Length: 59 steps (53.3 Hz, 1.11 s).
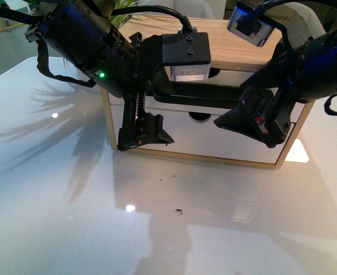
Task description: Pull drawer
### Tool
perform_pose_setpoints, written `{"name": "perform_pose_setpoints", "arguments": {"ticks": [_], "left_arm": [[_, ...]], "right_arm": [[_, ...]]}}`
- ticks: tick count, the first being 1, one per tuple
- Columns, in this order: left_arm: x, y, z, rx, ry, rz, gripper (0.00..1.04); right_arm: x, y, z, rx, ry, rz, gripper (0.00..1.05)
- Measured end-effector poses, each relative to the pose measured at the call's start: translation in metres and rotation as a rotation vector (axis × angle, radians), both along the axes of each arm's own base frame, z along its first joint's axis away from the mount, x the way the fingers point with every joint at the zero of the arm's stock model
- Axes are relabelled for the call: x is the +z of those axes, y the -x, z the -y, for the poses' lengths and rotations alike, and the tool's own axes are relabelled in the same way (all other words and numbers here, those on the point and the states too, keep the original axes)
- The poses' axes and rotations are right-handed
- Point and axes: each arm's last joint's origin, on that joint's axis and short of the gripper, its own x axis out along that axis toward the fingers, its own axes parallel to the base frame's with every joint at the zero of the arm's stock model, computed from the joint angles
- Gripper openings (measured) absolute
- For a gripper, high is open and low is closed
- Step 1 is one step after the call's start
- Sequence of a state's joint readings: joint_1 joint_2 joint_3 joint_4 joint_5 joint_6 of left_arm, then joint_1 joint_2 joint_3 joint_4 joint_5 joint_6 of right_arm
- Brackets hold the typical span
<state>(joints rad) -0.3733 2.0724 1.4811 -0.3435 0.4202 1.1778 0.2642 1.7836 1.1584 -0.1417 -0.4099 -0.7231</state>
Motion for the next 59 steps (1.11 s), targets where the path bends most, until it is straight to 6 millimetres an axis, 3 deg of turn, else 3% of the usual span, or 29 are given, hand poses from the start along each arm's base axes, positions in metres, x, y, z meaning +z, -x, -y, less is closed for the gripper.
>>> {"name": "perform_pose_setpoints", "arguments": {"ticks": [24, 42, 59], "left_arm": [[-0.002, 0.000, 0.002, -0.013, 0.004, 0.008, 0.97], [-0.005, 0.002, 0.002, -0.040, -0.014, -0.003, 0.97], [-0.008, 0.028, -0.002, -0.112, -0.049, -0.033, 0.97]], "right_arm": [[-0.020, -0.010, -0.012, 0.009, 0.060, -0.033, 0.96], [-0.019, -0.005, -0.010, 0.075, 0.113, -0.072, 0.96], [-0.018, 0.015, -0.006, 0.164, 0.111, -0.104, 0.96]]}}
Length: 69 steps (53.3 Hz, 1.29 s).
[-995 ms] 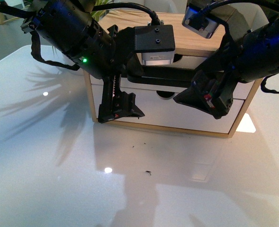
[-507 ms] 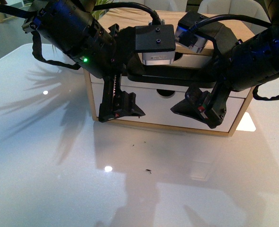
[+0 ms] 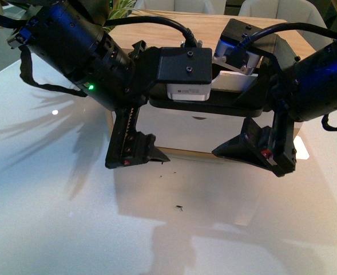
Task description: Pull drawer
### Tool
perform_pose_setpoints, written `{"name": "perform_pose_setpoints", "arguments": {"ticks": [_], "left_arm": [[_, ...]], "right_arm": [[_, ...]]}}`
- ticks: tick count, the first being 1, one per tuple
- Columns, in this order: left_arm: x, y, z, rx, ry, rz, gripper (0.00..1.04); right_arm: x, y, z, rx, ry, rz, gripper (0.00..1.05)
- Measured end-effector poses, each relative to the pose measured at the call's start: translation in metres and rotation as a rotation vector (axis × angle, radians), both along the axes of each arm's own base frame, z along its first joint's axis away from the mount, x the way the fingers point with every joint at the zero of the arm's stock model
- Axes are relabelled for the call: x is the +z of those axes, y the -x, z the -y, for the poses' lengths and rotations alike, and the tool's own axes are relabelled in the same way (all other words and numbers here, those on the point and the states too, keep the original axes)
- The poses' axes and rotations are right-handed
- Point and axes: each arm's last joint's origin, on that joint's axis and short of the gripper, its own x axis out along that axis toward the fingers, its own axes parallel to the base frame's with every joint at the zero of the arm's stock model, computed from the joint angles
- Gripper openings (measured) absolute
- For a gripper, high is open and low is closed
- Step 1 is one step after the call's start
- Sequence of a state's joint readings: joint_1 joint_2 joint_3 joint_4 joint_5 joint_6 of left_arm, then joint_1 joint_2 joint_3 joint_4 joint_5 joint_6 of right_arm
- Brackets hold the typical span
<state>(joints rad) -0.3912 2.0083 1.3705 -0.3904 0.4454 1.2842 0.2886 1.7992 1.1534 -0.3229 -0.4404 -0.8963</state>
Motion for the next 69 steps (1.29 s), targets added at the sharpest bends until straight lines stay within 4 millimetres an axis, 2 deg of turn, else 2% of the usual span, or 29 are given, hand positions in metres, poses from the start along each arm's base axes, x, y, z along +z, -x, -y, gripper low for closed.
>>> {"name": "perform_pose_setpoints", "arguments": {"ticks": [24, 42, 49, 60, 69], "left_arm": [[0.000, 0.045, -0.014, -0.071, -0.019, -0.037, 0.97], [-0.003, 0.066, -0.015, -0.045, 0.048, 0.009, 0.97], [0.005, 0.071, -0.015, -0.008, 0.137, 0.069, 0.97], [0.031, 0.081, -0.019, 0.056, 0.283, 0.192, 0.97], [0.047, 0.090, -0.028, 0.183, 0.422, 0.289, 0.97]], "right_arm": [[-0.003, 0.047, 0.003, 0.072, -0.033, -0.050, 0.96], [-0.001, 0.066, 0.005, 0.045, -0.098, -0.031, 0.96], [0.007, 0.072, 0.009, 0.013, -0.157, 0.001, 0.96], [0.024, 0.083, 0.019, -0.072, -0.246, 0.087, 0.96], [0.036, 0.094, 0.031, -0.241, -0.328, 0.218, 0.96]]}}
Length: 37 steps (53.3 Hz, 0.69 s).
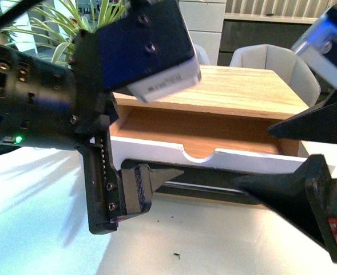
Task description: Pull drawer
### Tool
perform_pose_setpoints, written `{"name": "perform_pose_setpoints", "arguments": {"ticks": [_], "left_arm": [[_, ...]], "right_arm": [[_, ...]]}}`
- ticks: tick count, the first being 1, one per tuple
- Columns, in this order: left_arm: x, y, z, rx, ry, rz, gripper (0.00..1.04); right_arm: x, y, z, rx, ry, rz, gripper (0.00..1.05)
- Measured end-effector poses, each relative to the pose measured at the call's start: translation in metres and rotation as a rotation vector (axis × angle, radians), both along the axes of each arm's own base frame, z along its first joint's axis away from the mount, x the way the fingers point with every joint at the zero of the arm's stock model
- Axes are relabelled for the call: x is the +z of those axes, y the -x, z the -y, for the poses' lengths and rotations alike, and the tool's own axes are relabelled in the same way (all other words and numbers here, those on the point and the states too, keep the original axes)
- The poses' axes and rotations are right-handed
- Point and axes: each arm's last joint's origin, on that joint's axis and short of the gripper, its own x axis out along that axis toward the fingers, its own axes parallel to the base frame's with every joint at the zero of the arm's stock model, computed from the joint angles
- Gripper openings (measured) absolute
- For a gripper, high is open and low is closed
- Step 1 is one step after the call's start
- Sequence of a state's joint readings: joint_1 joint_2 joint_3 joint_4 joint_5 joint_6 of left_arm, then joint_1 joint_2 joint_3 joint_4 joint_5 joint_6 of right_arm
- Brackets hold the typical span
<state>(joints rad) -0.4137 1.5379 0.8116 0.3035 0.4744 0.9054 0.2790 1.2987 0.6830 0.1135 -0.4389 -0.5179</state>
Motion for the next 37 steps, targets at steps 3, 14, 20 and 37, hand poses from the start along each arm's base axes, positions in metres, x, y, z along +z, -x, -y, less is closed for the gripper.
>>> {"name": "perform_pose_setpoints", "arguments": {"ticks": [3, 14, 20, 37], "left_arm": [[0.003, 0.004, -0.005, 0.059, 0.053, 0.021, 0.97], [0.010, 0.028, -0.039, 0.360, 0.283, 0.099, 0.97], [0.001, 0.056, -0.059, 0.501, 0.402, 0.075, 0.97], [-0.025, 0.108, -0.105, 0.828, 0.700, -0.076, 0.97]], "right_arm": [[0.003, 0.005, 0.004, -0.061, -0.049, 0.030, 0.96], [0.002, 0.042, 0.023, -0.300, -0.226, 0.140, 0.96], [-0.009, 0.069, 0.033, -0.443, -0.295, 0.164, 0.96], [-0.023, 0.120, 0.046, -0.723, -0.442, 0.261, 0.96]]}}
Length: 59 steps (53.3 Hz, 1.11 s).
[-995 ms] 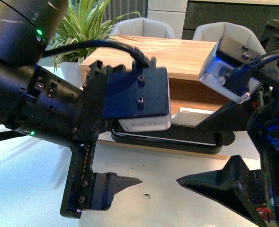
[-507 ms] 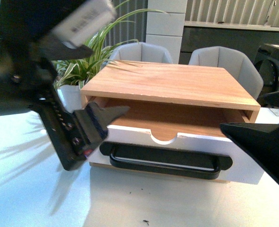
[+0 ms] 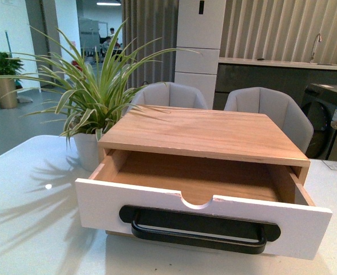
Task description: Pull drawer
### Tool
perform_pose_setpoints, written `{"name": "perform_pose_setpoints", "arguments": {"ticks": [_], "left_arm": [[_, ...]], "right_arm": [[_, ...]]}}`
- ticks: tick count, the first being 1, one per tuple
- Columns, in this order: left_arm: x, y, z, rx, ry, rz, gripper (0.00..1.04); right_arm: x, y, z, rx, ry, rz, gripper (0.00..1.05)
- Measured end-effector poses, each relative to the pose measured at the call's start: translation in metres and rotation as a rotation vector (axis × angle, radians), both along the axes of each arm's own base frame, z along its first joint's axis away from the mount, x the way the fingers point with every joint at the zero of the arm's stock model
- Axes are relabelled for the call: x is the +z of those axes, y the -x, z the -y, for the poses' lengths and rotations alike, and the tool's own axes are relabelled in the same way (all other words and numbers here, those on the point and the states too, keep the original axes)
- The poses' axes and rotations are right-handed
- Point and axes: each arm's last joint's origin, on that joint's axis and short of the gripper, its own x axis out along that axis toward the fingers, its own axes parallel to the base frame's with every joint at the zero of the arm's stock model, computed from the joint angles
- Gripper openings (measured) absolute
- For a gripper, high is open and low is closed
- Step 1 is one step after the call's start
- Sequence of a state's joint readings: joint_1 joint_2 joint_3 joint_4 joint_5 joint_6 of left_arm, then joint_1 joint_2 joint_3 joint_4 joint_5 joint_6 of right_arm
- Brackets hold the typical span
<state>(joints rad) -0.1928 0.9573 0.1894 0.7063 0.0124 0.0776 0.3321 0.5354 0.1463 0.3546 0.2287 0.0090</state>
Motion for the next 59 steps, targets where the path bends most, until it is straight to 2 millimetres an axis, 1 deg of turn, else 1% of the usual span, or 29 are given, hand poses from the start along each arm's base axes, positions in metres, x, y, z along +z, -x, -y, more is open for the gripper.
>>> {"name": "perform_pose_setpoints", "arguments": {"ticks": [3, 11, 13, 16, 17, 21, 22, 26, 27, 30, 31, 34, 35, 36, 37, 40, 43, 46, 50, 59], "left_arm": [[-0.003, 0.002, -0.003, 0.033, 0.030, -0.011, 0.97], [-0.002, 0.002, -0.003, 0.032, 0.064, -0.015, 0.97], [-0.003, 0.002, -0.004, 0.051, 0.064, -0.011, 0.97], [-0.003, 0.005, -0.006, 0.148, 0.071, 0.034, 0.87], [-0.003, 0.006, -0.007, 0.160, 0.071, 0.037, 0.85], [-0.006, 0.012, -0.012, 0.201, 0.074, 0.045, 0.71], [-0.007, 0.013, -0.012, 0.201, 0.074, 0.044, 0.69], [-0.009, 0.019, -0.016, 0.196, 0.075, 0.046, 0.55], [-0.009, 0.020, -0.016, 0.195, 0.075, 0.046, 0.53], [-0.010, 0.024, -0.019, 0.200, 0.075, 0.045, 0.42], [-0.011, 0.025, -0.019, 0.201, 0.075, 0.045, 0.40], [-0.012, 0.029, -0.021, 0.202, 0.075, 0.045, 0.30], [-0.013, 0.029, -0.022, 0.202, 0.075, 0.044, 0.28], [-0.015, 0.031, -0.022, 0.203, 0.077, 0.055, 0.23], [-0.016, 0.032, -0.023, 0.204, 0.079, 0.059, 0.21], [-0.021, 0.035, -0.027, 0.178, 0.078, 0.049, 0.10], [-0.023, 0.038, -0.032, 0.187, 0.081, 0.037, 0.02], [-0.022, 0.040, -0.034, 0.209, 0.080, 0.044, 0.03], [-0.020, 0.043, -0.035, 0.206, 0.081, 0.052, 0.03], [-0.018, 0.049, -0.035, 0.203, 0.081, 0.058, 0.03]], "right_arm": [[0.001, 0.002, 0.002, -0.021, -0.022, 0.015, 0.96], [0.001, 0.002, 0.002, -0.021, -0.035, 0.015, 0.96], [0.001, 0.002, 0.002, -0.036, -0.034, 0.018, 0.94], [0.000, 0.003, 0.005, -0.077, -0.025, 0.029, 0.85], [0.000, 0.004, 0.005, -0.079, -0.023, 0.030, 0.83], [-0.006, 0.007, 0.011, -0.091, -0.013, 0.028, 0.69], [-0.006, 0.007, 0.011, -0.092, -0.011, 0.027, 0.67], [-0.011, 0.010, 0.016, -0.092, -0.008, 0.025, 0.53], [-0.011, 0.010, 0.017, -0.094, -0.008, 0.025, 0.51], [-0.013, 0.012, 0.020, -0.093, -0.006, 0.026, 0.41], [-0.014, 0.012, 0.020, -0.093, -0.006, 0.026, 0.39], [-0.015, 0.013, 0.023, -0.093, -0.006, 0.027, 0.28], [-0.015, 0.014, 0.023, -0.093, -0.006, 0.028, 0.27], [-0.016, 0.015, 0.024, -0.095, -0.007, 0.029, 0.21], [-0.017, 0.015, 0.024, -0.094, -0.007, 0.029, 0.19], [-0.019, 0.016, 0.026, -0.096, -0.006, 0.028, 0.09], [-0.019, 0.017, 0.028, -0.082, -0.001, 0.028, 0.02], [-0.021, 0.018, 0.033, -0.070, -0.004, 0.028, 0.02], [-0.022, 0.020, 0.038, -0.104, -0.004, 0.028, 0.02], [-0.023, 0.023, 0.038, -0.101, -0.005, 0.058, 0.02]]}}
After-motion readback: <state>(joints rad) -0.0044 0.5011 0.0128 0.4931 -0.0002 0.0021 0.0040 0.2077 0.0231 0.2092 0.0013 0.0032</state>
